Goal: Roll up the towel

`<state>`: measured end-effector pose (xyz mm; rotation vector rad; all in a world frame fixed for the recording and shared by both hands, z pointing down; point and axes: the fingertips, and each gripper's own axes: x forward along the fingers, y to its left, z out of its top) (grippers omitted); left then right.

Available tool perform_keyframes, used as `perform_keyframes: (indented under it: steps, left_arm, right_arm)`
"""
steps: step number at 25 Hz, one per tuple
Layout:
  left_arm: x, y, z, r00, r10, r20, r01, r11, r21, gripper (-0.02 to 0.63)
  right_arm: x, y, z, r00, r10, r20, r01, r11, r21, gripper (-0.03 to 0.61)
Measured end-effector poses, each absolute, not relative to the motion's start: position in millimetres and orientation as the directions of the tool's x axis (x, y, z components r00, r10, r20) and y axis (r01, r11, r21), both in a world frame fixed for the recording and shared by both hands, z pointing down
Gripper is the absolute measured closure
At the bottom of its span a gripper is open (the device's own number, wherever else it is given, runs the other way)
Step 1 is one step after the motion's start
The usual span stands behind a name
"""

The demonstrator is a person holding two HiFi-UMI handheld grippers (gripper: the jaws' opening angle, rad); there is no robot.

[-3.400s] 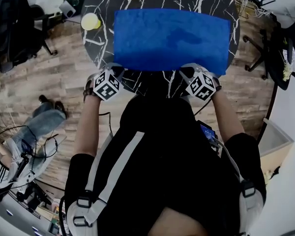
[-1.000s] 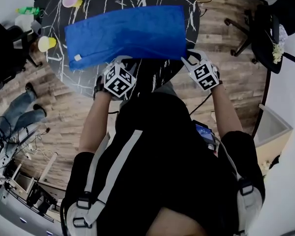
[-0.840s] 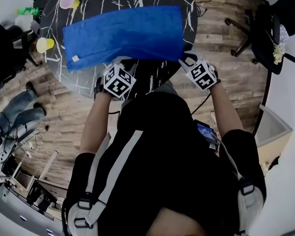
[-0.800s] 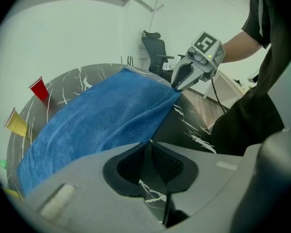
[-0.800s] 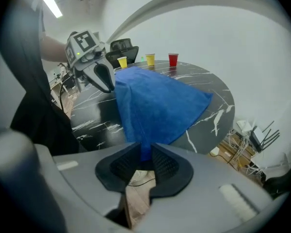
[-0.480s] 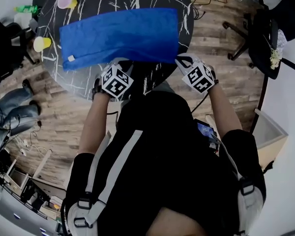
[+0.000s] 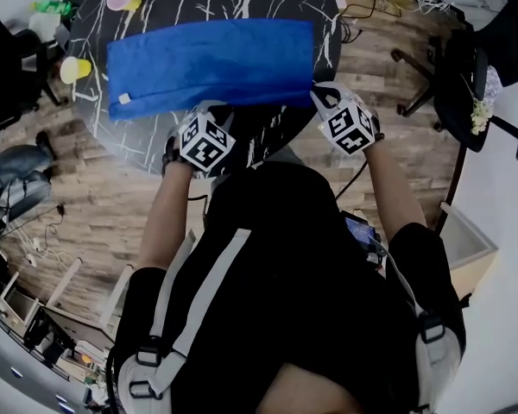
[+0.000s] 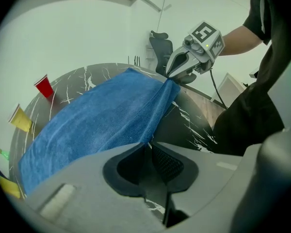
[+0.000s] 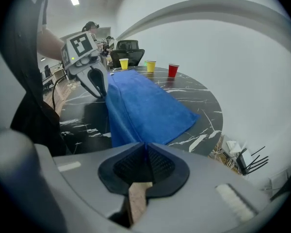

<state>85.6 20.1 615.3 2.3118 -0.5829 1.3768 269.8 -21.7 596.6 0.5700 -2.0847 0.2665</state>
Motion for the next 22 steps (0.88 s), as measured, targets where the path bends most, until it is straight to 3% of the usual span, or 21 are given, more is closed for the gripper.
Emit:
perform_keyframes:
  steps: [3, 5, 6, 10, 17, 22]
  left_arm:
    - [82, 17, 616, 0.424, -0.168, 0.89, -0.542, -0.835, 0.101, 0.557]
    - [79, 15, 615, 0.42, -0.182, 0.889, -0.546, -0.833, 0.088, 0.543]
    - [78, 14, 614, 0.417, -0.191, 0.889, -0.547, -0.834, 0.078, 0.543]
    - [72, 12, 612, 0.402, -0.219, 0.889, -0.52, -0.854, 0.025, 0.525]
    - [44, 17, 613, 0.367, -0.246, 0.897, -0.462, -0.885, -0.054, 0.495]
    - [21, 20, 624, 0.325, -0.219, 0.92, -0.403, -0.912, -0.075, 0.453]
  right_arm:
    - [268, -29, 599, -0.442, -0.319, 0.839, -0.496, 0.866, 0.068, 0.544]
    - [266, -30, 594, -0.454, -0.334, 0.826, -0.504, 0.861, 0.071, 0.454]
    - [266, -29, 590, -0.462, -0.347, 0.816, -0.51, 0.857, 0.076, 0.442]
    - [256, -14, 572, -0.514, -0.371, 0.774, -0.481, 0.871, 0.099, 0.442]
    - [235, 39, 599, -0.502, -0.232, 0.833, -0.292, 0.952, 0.089, 0.459]
    - [235, 37, 616, -0.466, -0.203, 0.861, -0.307, 0.95, 0.058, 0.456]
